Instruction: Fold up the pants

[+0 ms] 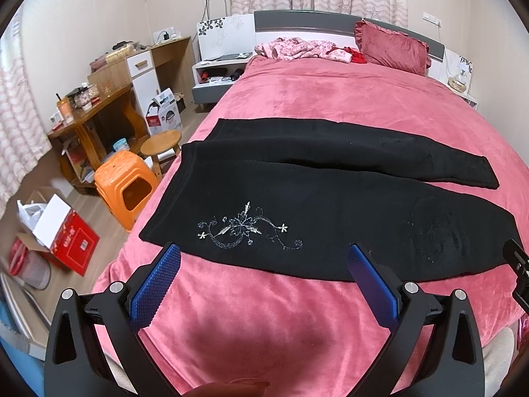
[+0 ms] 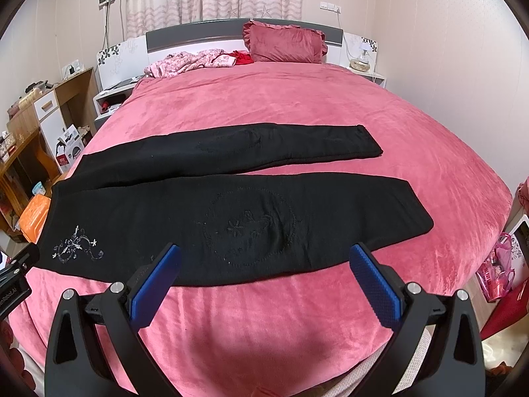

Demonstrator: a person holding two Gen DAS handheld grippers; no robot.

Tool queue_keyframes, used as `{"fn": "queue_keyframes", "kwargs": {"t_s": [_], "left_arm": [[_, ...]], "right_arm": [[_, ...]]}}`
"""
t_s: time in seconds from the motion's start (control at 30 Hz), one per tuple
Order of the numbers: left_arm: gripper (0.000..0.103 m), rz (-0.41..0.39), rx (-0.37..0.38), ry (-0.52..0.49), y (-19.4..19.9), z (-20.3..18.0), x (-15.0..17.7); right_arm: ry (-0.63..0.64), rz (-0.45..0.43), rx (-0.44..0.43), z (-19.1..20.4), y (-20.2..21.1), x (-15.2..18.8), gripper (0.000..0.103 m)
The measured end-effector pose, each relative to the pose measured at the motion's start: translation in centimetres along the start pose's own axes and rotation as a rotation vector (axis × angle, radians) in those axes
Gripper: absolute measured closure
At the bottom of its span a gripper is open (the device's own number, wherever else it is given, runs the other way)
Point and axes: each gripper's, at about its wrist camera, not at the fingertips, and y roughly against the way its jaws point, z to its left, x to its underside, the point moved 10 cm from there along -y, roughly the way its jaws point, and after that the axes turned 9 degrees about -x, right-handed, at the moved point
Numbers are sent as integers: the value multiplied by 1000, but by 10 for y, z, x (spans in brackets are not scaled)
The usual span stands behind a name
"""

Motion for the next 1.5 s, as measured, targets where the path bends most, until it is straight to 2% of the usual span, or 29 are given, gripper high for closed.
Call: {"fn": "queue_keyframes", "kwargs": {"t_s": [0.3,0.6,0.67,0.73,0.77,0.8,0.87,1.0,1.17,1.27,1.37,1.43,1.5], "left_arm": [[3,-19,-11,1,0,-1,0],[3,41,32,46,-19,2,6],[3,83,77,36,-26,-1,11],[3,147,196,43,-36,-8,21],[3,166,246,68,-39,-9,25],[3,183,281,119,-45,-6,29],[3,183,283,222,-57,8,36],[3,221,248,241,-80,21,47],[3,336,241,341,-107,42,66],[3,313,218,400,-115,60,68],[3,276,223,409,-117,66,65],[3,260,273,431,-119,66,62],[3,264,353,451,-122,59,61]], "right_arm": [[0,5,1,-2,-2,2,2],[-12,8,12,-9,-7,4,2],[-36,5,-36,-10,-11,4,2],[-90,11,-232,-2,-24,7,2],[-114,57,-289,-1,-32,13,2],[-124,88,-295,-3,-38,18,2],[-150,133,-279,-17,-51,30,2],[-207,153,-258,-46,-63,39,2],[-431,154,-282,-101,-74,50,2],[-532,144,-291,-130,-76,55,2],[-590,132,-297,-149,-79,56,2],[-657,143,-302,-167,-83,61,2],[-727,146,-317,-181,-88,66,6]]}}
